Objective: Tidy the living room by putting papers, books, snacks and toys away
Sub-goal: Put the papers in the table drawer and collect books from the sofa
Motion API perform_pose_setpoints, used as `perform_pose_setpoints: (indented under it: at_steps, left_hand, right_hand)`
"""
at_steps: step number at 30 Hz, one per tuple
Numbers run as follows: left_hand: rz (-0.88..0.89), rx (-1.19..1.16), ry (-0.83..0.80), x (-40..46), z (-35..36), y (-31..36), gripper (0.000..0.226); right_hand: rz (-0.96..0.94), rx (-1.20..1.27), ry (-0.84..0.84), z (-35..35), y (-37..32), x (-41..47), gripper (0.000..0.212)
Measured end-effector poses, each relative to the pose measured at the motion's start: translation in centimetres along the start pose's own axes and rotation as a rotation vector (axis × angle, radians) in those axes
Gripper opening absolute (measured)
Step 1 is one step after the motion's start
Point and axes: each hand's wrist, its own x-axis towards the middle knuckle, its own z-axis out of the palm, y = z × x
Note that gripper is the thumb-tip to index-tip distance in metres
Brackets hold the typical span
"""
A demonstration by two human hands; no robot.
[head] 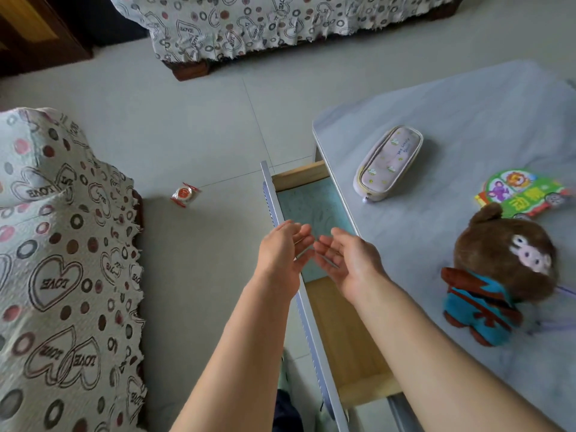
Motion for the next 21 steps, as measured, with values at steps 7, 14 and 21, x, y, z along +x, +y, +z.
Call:
perform_pose_setpoints:
  at_steps: [7, 14, 21]
  left_hand:
    - [0.033, 0.007, -0.110, -4.4, 4.1, -0.2, 0.016]
    - [-0.003, 0.166, -0.272, -6.3, 11.3, -2.4, 0.017]
    - [-0.053, 0.257, -0.356, -8.9, 16.8, -5.4, 0.017]
  right_hand:
    - [-0.038, 0.103, 0.007, -3.2, -3.6, -3.7, 0.014]
    - [-0.163, 0.205, 0.114, -9.9, -8.6, -5.7, 0.015]
    - [-0.206, 0.260, 0.219, -16.2, -11.2, -7.5, 0.016]
